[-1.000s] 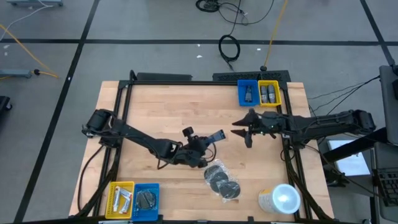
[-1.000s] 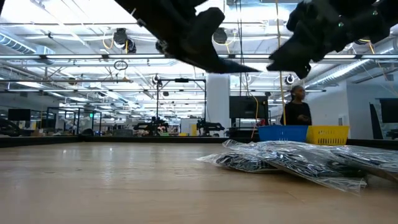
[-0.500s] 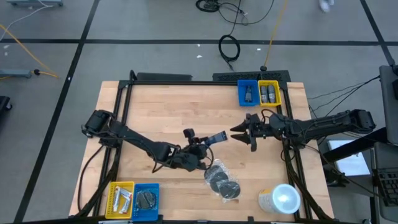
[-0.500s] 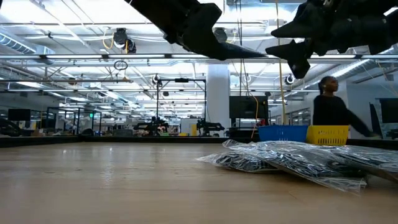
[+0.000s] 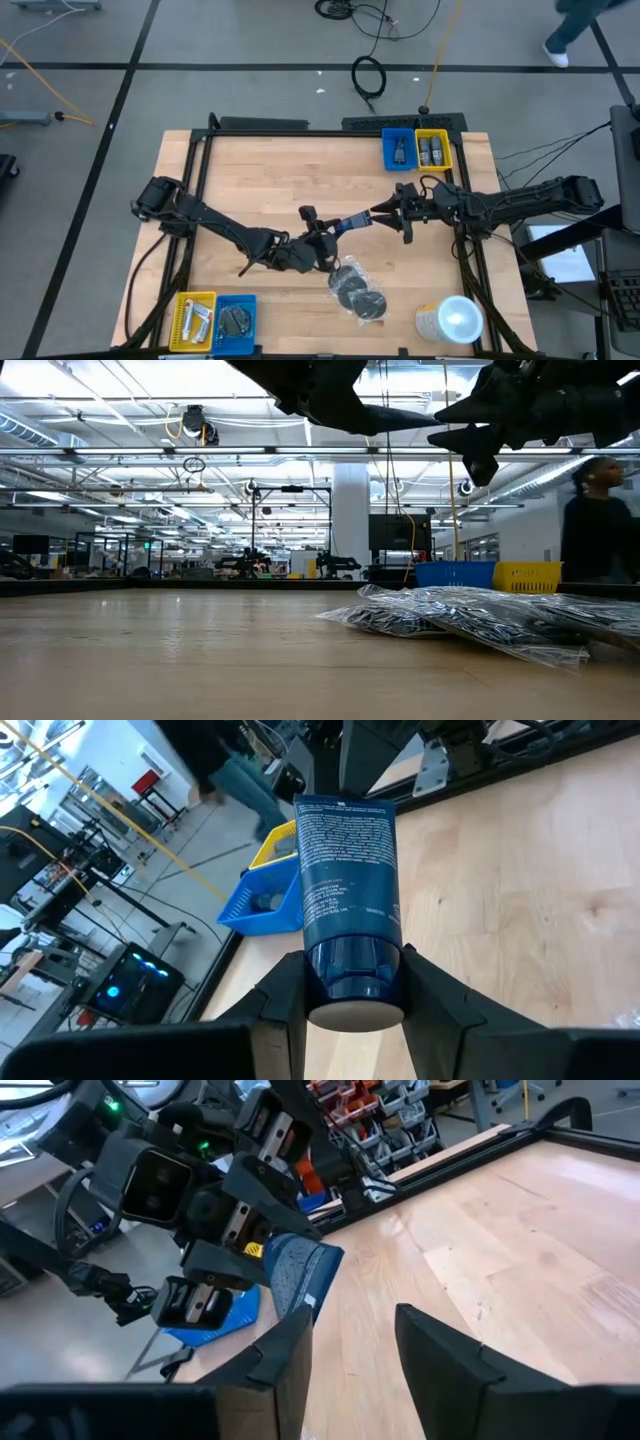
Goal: Pick & Place Travel size toiletries
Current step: Put the blue shave cream into the top blue bin
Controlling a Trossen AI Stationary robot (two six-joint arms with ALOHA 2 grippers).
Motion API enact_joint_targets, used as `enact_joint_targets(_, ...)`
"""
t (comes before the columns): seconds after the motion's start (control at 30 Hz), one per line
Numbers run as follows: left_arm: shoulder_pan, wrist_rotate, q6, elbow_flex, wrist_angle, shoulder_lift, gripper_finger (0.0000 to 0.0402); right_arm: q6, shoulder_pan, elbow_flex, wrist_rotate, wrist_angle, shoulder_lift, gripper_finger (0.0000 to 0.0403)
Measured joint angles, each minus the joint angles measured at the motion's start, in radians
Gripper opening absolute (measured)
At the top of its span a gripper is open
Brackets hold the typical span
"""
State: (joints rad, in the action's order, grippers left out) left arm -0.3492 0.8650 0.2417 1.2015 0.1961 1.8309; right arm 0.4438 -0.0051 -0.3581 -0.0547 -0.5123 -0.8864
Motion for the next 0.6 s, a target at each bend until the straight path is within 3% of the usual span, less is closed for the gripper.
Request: enact_joint_targets(0.6, 0.025, -0.047, 0.014, 0.0, 0.036, 0.0, 0.0108, 0.003, 0.001, -0.002, -0.003, -0.013, 0.0, 0.012)
